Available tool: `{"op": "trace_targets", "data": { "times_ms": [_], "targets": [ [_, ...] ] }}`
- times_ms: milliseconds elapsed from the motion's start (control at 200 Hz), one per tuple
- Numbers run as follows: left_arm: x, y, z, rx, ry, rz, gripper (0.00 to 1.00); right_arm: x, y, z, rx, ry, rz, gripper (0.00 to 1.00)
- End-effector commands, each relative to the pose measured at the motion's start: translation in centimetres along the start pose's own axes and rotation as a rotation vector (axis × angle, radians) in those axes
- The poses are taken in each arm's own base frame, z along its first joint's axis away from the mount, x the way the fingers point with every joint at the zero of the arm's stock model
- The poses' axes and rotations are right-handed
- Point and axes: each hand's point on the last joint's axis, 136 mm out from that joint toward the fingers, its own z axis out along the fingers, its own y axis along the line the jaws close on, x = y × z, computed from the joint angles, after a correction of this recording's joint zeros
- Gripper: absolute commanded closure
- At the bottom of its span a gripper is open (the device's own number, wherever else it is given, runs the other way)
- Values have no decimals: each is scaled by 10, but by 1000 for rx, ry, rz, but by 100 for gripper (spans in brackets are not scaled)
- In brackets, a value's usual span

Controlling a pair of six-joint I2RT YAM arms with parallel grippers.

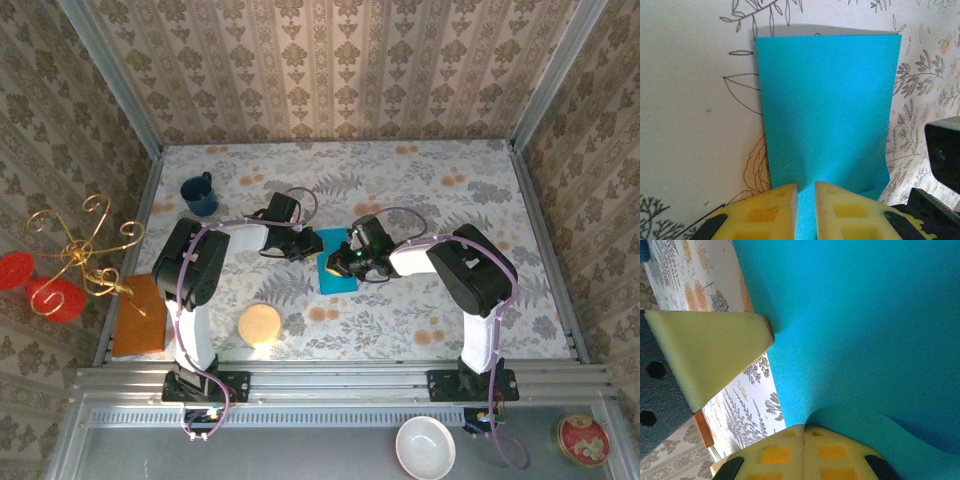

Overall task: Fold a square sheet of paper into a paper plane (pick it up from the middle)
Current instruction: Fold the triangle a second time at the center of the table.

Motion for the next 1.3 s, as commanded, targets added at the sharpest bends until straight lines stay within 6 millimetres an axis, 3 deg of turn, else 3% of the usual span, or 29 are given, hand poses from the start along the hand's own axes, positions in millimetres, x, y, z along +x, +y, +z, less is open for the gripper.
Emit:
{"op": "trace_targets", "data": {
  "times_ms": [0, 355, 1000, 1295],
  "targets": [
    [19, 21, 11, -66, 66, -28, 82, -4, 8, 5, -21, -7, -12, 96],
    [20, 20, 12, -65, 69, -26, 82, -4, 9, 5, -31, -9, -14, 96],
    [19, 17, 9, -60, 64, -24, 82, -3, -8, 8, 36, -8, 18, 95],
    [-13, -14, -18, -25, -38, 10, 79, 2, -20, 10, 77, 9, 62, 89]
  ]
}}
